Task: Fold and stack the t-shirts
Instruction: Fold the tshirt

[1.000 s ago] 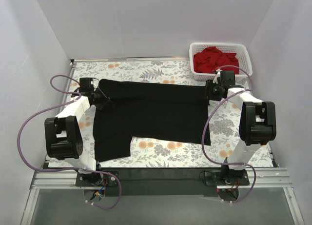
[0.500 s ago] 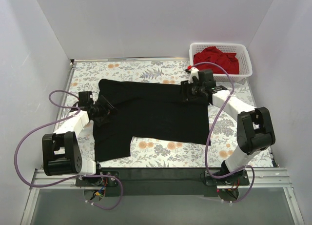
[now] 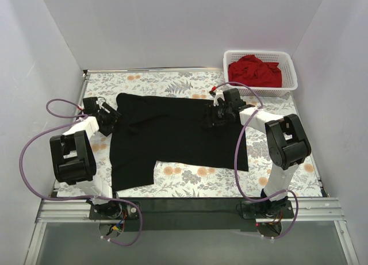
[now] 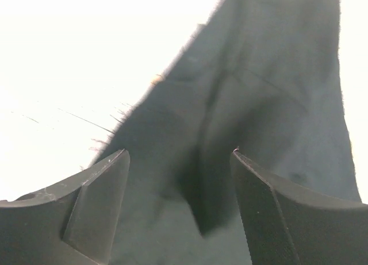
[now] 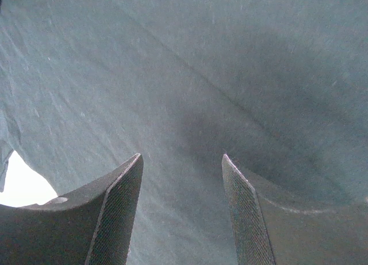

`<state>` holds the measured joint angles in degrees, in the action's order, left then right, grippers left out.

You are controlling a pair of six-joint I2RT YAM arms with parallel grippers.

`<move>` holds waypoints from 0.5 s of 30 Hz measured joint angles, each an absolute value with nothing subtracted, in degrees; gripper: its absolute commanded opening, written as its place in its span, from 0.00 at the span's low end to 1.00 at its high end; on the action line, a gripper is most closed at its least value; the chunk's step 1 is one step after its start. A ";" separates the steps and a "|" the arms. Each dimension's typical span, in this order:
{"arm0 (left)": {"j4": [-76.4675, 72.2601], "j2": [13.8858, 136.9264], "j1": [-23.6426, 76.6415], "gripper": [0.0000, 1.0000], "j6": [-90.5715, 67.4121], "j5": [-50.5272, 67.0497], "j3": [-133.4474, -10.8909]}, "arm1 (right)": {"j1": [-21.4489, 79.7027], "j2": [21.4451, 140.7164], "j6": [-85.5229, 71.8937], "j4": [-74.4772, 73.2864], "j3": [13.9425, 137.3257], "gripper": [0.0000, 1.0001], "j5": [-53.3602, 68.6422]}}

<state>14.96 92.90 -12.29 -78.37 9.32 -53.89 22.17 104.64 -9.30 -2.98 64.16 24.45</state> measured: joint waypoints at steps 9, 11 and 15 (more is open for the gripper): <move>14.66 99.53 -12.25 0.67 -74.50 6.44 -57.39 | 22.20 105.10 -9.69 -3.01 61.71 0.54 24.91; 14.61 99.92 -12.16 0.67 -73.82 6.37 -57.71 | 22.20 105.10 -9.69 -3.01 61.47 0.54 24.88; 14.59 99.96 -11.38 0.67 -72.42 4.91 -57.80 | 22.20 105.10 -9.69 -3.03 61.21 0.54 24.86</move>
